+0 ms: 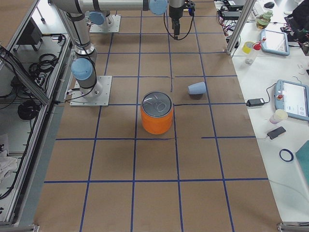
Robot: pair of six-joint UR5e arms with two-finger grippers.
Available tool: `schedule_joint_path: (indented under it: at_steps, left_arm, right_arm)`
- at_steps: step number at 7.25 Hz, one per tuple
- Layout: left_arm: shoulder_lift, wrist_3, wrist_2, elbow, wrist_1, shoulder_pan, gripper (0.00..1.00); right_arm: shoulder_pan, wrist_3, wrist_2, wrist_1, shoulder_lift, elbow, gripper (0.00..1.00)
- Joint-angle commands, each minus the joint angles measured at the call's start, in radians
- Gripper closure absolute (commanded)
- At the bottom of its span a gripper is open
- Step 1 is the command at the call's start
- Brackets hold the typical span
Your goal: Flip cup
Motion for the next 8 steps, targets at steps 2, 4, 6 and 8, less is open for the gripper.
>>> schedule_joint_path:
  at_steps: [2,4,6,8]
  left_arm:
    - [-0.001,0.000,-0.003,0.000,0.000,0.000,0.00]
    - [-0.001,0.000,-0.003,0.000,0.000,0.000,0.00]
    - [-0.001,-0.001,-0.003,0.000,0.000,0.000,0.00]
    - [-0.001,-0.001,-0.003,0.000,0.000,0.000,0.00]
  right_arm:
    - [-0.001,-0.001,0.000,0.008,0.001,-0.004,0.00]
    - [-0.009,-0.002,0.002,0.003,0.003,-0.013,0.00]
    - [-0.014,-0.007,-0.001,-0.009,0.013,-0.025,0.00]
    - [-0.100,-0.057,0.005,-0.151,0.157,-0.063,0.00]
